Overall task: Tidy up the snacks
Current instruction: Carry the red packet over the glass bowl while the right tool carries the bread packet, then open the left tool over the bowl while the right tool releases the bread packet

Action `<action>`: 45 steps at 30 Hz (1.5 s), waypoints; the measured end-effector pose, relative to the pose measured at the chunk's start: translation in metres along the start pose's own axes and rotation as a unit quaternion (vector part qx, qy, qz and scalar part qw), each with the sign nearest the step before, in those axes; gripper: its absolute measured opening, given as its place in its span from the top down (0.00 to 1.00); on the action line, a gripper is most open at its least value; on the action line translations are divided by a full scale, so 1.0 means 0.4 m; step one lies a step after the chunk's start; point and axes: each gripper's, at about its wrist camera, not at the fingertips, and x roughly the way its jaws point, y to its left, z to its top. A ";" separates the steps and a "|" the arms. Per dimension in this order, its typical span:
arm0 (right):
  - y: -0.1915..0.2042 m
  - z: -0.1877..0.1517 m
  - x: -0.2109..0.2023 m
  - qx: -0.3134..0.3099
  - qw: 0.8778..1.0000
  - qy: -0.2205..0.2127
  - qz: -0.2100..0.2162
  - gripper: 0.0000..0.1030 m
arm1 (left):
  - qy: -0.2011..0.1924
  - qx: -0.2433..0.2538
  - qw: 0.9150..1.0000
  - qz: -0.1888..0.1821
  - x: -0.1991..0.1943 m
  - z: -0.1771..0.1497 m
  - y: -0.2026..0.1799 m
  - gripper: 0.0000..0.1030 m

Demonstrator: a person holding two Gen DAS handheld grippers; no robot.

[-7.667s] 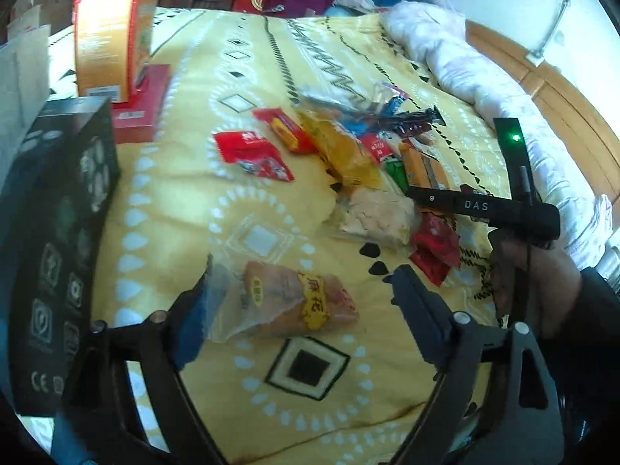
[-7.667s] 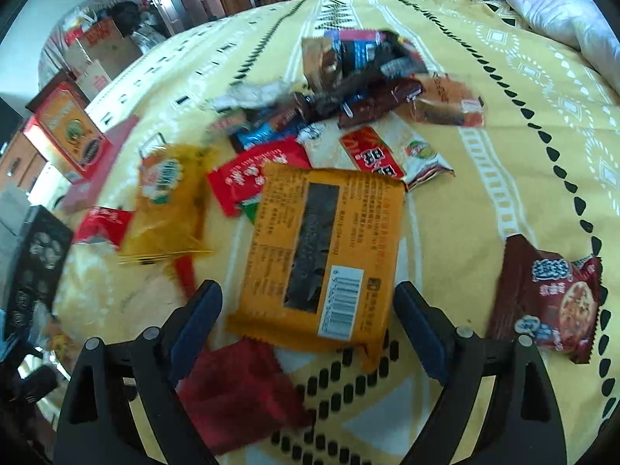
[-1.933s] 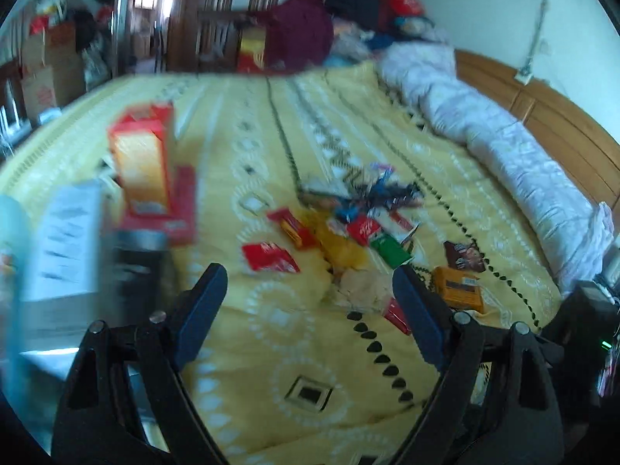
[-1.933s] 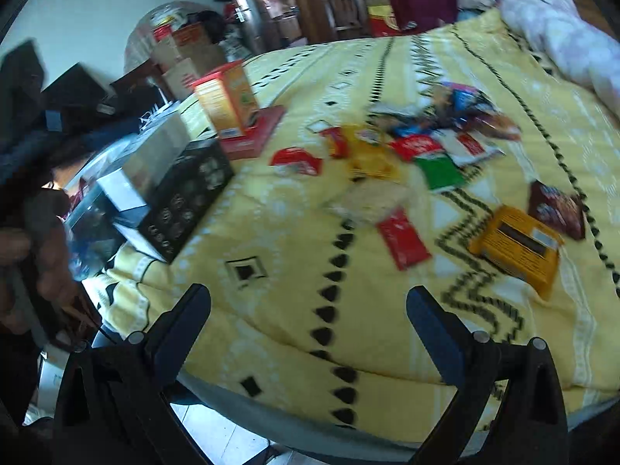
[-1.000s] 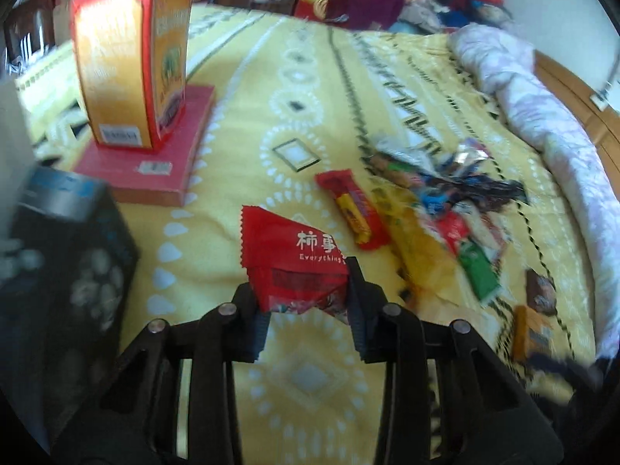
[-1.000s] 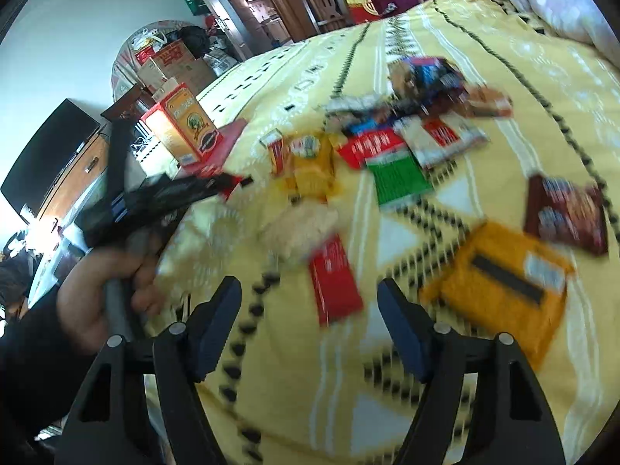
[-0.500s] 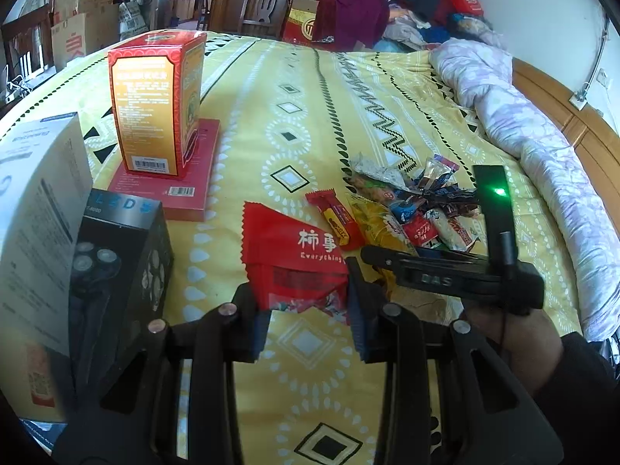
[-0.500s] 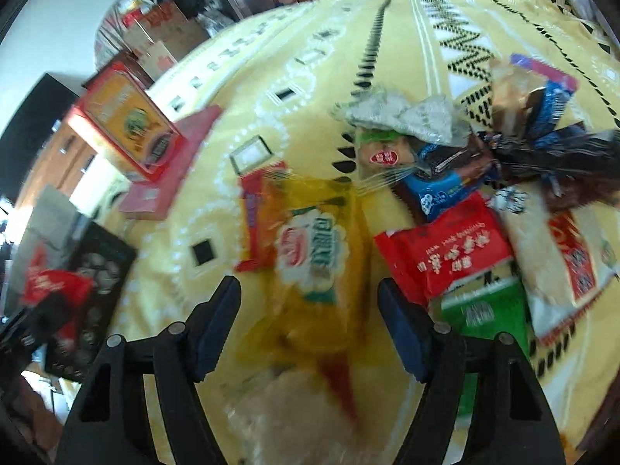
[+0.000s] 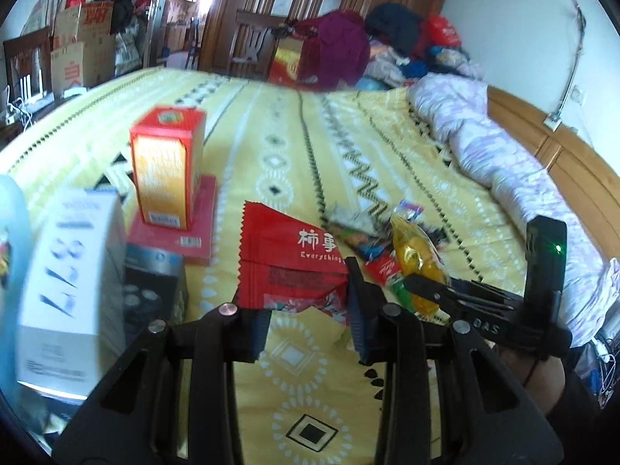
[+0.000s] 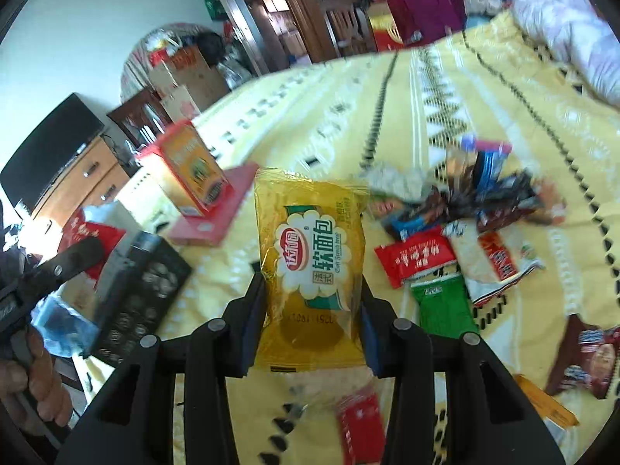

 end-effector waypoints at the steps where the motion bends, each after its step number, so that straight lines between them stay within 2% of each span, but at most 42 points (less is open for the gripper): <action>1: 0.013 0.005 -0.017 -0.004 1.000 -0.005 0.002 0.55 | -0.009 0.000 1.000 0.002 -0.020 0.010 0.003 0.66; 5: 0.086 0.051 -0.084 -0.025 0.999 -0.030 0.012 0.55 | -0.038 -0.009 0.999 0.019 -0.096 0.043 0.044 0.66; 9: 0.181 0.111 -0.131 -0.052 0.997 -0.054 0.031 0.55 | -0.071 -0.028 0.996 0.051 -0.194 0.072 0.122 0.66; 15: 0.375 0.195 -0.156 -0.099 0.989 -0.076 0.081 0.55 | -0.119 -0.070 0.983 0.117 -0.357 0.105 0.288 0.66; 21: 0.592 0.249 -0.136 -0.138 0.977 -0.069 0.144 0.55 | -0.128 -0.106 0.966 0.196 -0.458 0.099 0.442 0.66; 27: 0.813 0.254 -0.082 -0.183 0.963 -0.037 0.195 0.55 | -0.117 -0.128 0.953 0.248 -0.494 0.066 0.541 0.66; 31: 0.928 0.231 -0.035 -0.204 0.955 -0.008 0.215 0.55 | -0.110 -0.146 0.946 0.267 -0.502 0.043 0.581 0.66; 35: 1.011 0.200 0.016 -0.217 0.949 0.021 0.227 0.55 | -0.105 -0.158 0.943 0.272 -0.501 0.025 0.610 0.66; 45: 1.080 0.166 0.083 -0.229 0.943 0.046 0.236 0.55 | -0.099 -0.166 0.944 0.267 -0.521 0.011 0.662 0.66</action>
